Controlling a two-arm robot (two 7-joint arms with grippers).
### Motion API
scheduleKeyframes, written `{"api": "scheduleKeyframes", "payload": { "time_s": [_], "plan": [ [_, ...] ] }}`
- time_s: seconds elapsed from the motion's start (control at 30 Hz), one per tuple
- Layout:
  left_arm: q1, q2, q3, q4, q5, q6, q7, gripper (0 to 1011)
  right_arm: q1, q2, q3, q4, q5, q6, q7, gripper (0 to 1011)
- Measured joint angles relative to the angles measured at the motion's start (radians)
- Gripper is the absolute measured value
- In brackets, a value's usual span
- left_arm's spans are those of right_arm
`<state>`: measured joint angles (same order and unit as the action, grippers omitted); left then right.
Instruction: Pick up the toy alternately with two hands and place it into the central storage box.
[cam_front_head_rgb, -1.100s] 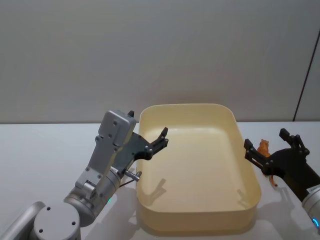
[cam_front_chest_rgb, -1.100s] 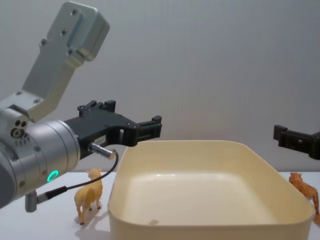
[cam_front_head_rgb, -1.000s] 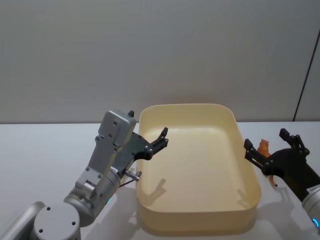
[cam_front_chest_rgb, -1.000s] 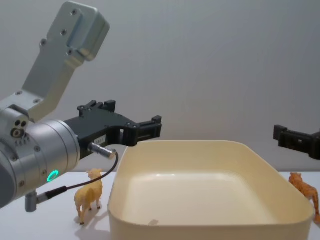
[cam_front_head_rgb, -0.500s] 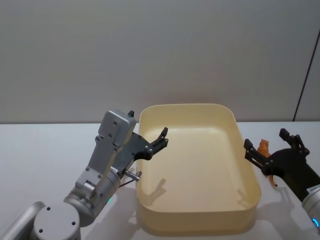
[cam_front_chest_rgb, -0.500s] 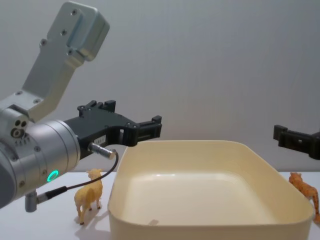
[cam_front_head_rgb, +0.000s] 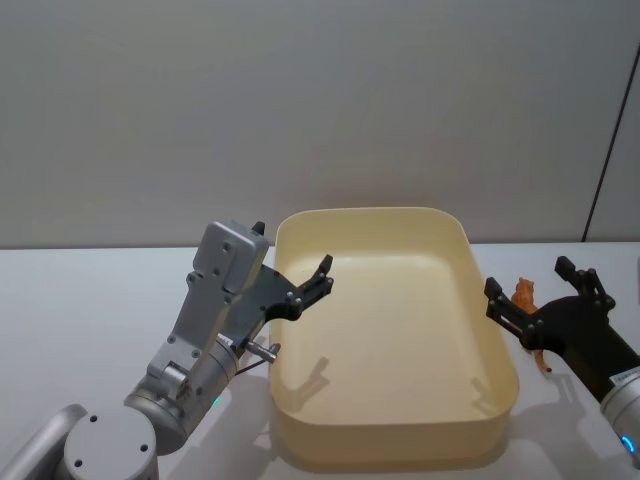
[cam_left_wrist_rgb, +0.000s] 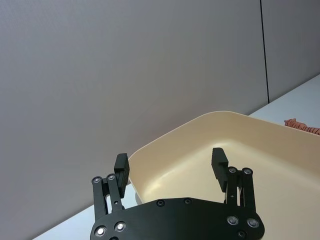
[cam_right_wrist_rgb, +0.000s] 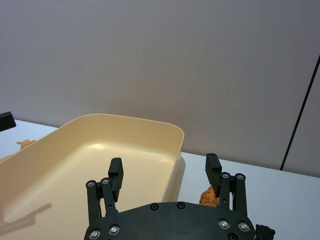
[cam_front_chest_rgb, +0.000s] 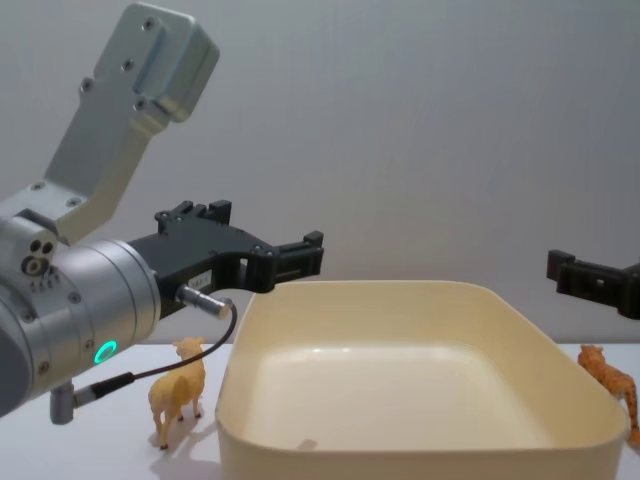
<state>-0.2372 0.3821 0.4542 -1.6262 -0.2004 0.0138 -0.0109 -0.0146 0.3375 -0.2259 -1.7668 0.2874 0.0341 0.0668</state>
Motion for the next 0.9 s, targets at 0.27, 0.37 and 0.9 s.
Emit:
{"api": "scheduleKeyframes", "payload": {
  "time_s": [0.27,0.37,0.9],
  "plan": [
    [0.0,0.0,0.0,0.0,0.0,0.0,0.0,1001,0.0,0.0,0.0,0.0,0.0,0.0,0.0,1001],
    [0.0,0.0,0.0,0.0,0.0,0.0,0.0,1001,0.0,0.0,0.0,0.0,0.0,0.0,0.0,1001],
    [0.0,0.0,0.0,0.0,0.0,0.0,0.0,1001,0.0,0.0,0.0,0.0,0.0,0.0,0.0,1001]
  ]
}}
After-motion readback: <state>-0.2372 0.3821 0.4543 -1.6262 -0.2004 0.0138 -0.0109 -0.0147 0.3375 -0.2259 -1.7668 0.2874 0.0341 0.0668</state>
